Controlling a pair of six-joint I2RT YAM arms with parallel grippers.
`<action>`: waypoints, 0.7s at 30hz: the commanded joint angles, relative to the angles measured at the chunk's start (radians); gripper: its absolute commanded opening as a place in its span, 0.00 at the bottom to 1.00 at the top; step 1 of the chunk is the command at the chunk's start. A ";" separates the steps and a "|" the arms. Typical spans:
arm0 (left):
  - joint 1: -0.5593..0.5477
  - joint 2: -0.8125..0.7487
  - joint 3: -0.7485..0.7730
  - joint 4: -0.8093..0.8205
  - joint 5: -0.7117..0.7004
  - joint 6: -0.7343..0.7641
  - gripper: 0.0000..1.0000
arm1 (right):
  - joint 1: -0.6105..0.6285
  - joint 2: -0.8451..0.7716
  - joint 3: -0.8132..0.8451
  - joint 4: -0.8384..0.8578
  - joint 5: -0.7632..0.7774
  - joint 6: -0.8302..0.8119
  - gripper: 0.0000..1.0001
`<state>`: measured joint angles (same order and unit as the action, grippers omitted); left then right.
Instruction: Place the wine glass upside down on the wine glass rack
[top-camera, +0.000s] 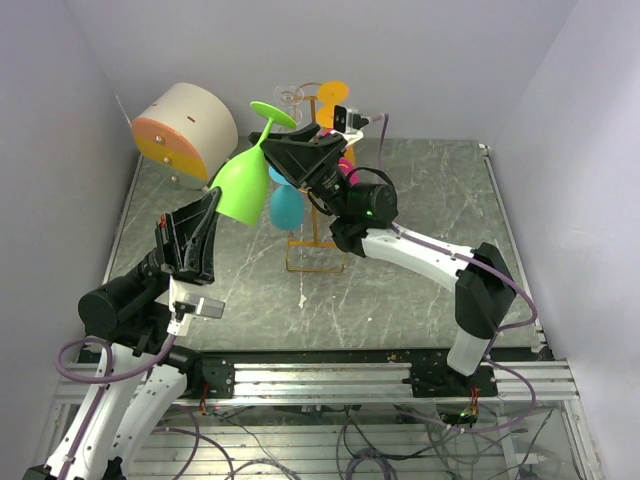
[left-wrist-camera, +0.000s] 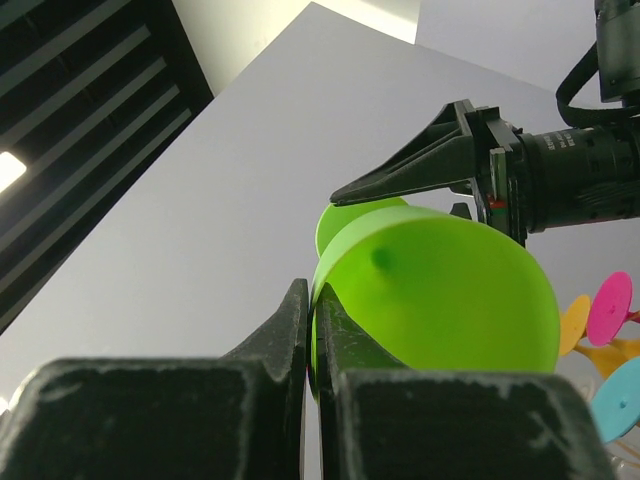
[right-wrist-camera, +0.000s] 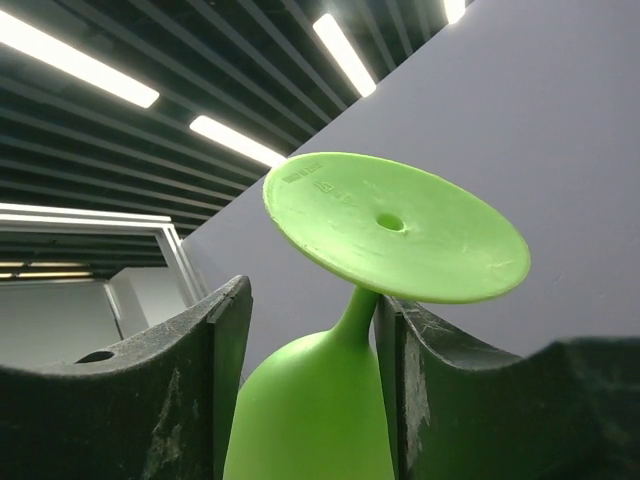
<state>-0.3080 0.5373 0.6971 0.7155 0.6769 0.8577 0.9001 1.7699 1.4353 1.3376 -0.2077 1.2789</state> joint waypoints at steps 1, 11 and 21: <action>0.020 -0.005 -0.006 0.051 -0.001 0.007 0.07 | 0.021 0.015 0.028 0.032 0.003 0.000 0.50; 0.029 -0.003 0.012 0.063 -0.003 0.008 0.07 | 0.022 0.009 0.008 0.047 0.011 0.002 0.38; 0.030 0.004 0.012 0.050 -0.034 -0.048 0.07 | 0.030 0.022 0.052 0.043 -0.015 0.010 0.00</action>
<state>-0.2909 0.5354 0.6971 0.7540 0.6792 0.8333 0.9100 1.7824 1.4509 1.3418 -0.1886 1.2942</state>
